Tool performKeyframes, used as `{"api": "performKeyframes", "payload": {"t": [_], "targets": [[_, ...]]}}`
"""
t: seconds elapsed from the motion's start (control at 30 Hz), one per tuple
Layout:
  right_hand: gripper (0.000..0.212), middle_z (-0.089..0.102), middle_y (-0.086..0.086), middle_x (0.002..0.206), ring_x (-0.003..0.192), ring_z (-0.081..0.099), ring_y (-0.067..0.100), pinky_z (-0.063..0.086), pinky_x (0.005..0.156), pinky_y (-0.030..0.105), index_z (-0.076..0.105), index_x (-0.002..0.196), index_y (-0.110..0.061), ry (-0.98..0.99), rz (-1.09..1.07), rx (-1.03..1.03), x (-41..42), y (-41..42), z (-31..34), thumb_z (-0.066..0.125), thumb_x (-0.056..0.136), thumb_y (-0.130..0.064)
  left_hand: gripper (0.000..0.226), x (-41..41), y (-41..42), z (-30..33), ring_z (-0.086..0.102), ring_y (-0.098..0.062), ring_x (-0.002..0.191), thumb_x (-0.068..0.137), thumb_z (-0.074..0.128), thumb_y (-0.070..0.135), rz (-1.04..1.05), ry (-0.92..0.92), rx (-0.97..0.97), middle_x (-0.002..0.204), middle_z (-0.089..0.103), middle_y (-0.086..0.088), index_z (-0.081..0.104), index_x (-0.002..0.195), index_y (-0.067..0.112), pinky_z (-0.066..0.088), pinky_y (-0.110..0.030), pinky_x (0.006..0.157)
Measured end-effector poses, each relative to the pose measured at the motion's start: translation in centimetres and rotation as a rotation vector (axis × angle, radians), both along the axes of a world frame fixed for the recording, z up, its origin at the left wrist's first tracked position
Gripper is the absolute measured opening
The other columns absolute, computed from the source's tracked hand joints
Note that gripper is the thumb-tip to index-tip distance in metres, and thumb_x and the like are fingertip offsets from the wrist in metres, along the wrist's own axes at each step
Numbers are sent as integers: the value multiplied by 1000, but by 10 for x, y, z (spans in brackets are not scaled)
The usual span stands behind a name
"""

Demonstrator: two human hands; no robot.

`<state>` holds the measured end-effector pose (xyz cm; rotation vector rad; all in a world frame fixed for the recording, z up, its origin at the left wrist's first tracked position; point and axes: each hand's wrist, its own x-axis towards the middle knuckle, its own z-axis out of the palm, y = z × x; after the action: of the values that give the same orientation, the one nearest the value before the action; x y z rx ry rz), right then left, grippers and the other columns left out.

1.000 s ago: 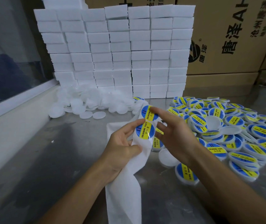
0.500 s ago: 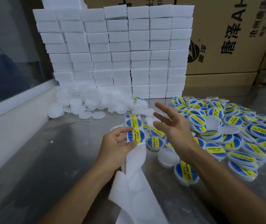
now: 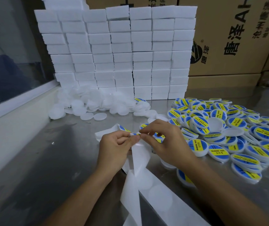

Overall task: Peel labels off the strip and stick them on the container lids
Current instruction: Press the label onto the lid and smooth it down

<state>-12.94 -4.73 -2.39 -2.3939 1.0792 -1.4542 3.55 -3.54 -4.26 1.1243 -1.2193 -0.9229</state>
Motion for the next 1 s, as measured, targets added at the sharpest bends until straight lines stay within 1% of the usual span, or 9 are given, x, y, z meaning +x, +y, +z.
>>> {"api": "performKeyframes", "payload": {"t": [0.13,0.2,0.37,0.47,0.63,0.7,0.8,0.9,1.0], "targets": [[9,71,0,85,77,63,12,50,70,26,77,94,-13,42,12,6,-1,1,3,73,86,-13,5,-1,2,2,71,-11,62,77,77,15,0,13,-13,69,75,-3,74,74,13,52,-17,54],[9,70,-2,86,77,62,9,50,69,24,77,94,-14,69,8,15,-1,2,3,73,86,-14,7,0,3,3,71,-11,61,76,77,17,5,-3,-27,67,75,-2,74,72,14,52,-17,53],[7,69,-3,80,72,63,9,52,65,35,77,88,-15,81,3,24,-1,3,4,73,83,-12,12,1,3,4,69,-6,57,79,76,13,12,-59,-66,65,74,1,74,69,19,50,-14,52],[5,68,-5,78,71,62,7,51,65,36,76,84,-17,97,-10,43,-2,3,4,73,83,-15,17,2,2,1,67,-5,57,80,77,13,15,-131,-103,65,74,3,75,67,24,50,-14,53],[3,67,-7,75,68,61,6,51,64,32,74,80,-16,85,-25,59,-1,4,4,72,83,-16,13,3,-2,-2,72,-10,69,79,77,8,-3,-166,-93,71,75,3,75,77,21,56,-22,66],[5,66,-7,74,67,62,7,51,65,30,72,79,-16,51,-32,78,-2,4,4,71,81,-12,17,3,-2,-2,72,-7,71,78,77,3,-19,-160,-96,72,75,8,73,82,19,55,-18,66],[6,66,-6,75,69,61,10,51,65,28,72,79,-13,-1,-50,120,-3,3,4,70,81,-8,34,2,0,0,68,3,71,76,77,-5,-39,-150,-86,75,73,15,69,85,28,50,-10,64],[6,66,-10,74,66,60,9,52,61,26,72,78,-13,-84,-81,216,-3,2,4,70,82,-8,42,2,1,0,72,-6,76,76,78,-1,-35,-184,-49,95,72,7,68,95,35,57,-20,70],[7,67,-10,69,60,60,11,51,57,25,72,77,-13,-193,-118,322,-4,0,4,69,83,-11,50,1,3,2,73,-20,71,77,76,-3,-78,-167,-29,99,72,-3,64,106,37,60,-35,72]]}}
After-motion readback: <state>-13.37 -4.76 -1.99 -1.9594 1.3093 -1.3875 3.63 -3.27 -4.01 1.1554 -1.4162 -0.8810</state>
